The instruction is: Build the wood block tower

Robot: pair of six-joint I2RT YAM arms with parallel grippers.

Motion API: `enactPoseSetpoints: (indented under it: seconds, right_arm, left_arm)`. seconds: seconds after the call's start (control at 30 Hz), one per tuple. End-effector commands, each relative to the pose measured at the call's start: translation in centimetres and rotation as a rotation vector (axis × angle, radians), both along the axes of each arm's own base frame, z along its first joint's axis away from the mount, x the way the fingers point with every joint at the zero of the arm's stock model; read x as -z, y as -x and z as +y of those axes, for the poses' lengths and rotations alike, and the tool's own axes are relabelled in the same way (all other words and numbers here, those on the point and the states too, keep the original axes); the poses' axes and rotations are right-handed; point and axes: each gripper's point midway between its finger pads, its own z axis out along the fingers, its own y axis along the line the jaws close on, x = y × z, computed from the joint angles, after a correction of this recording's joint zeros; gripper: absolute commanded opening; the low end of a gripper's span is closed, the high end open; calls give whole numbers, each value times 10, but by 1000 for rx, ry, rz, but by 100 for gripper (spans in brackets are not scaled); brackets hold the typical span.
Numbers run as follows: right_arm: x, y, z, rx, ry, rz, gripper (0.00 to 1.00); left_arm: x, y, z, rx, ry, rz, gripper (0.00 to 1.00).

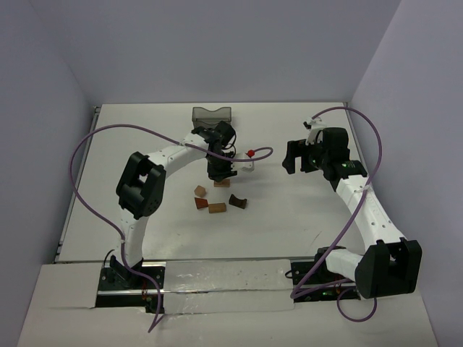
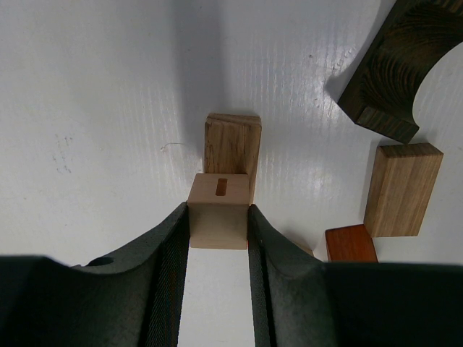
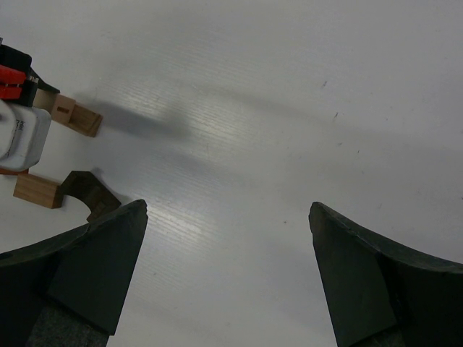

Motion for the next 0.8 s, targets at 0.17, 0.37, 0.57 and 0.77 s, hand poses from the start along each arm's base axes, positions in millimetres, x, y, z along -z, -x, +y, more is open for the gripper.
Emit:
enactPoseSetpoints:
  seconds: [0.17,0.37,0.57,0.77]
  right_arm:
    - [-7,-6,-3,1,5,-38,100]
    - [-8,-6,-3,1,5,-40,100]
    - [-8,-6,-3,3,6,-42,100]
    - [-9,-6,-2,-2,1,-42,100]
  left_arm:
    - [1,4,-4,-4,-2,24,41]
    - [0,6,-5,-1,3,32,53]
    - [-5,5,-6,-3,9,34,77]
    - [-48,-4,-19,-28,97,-8,99]
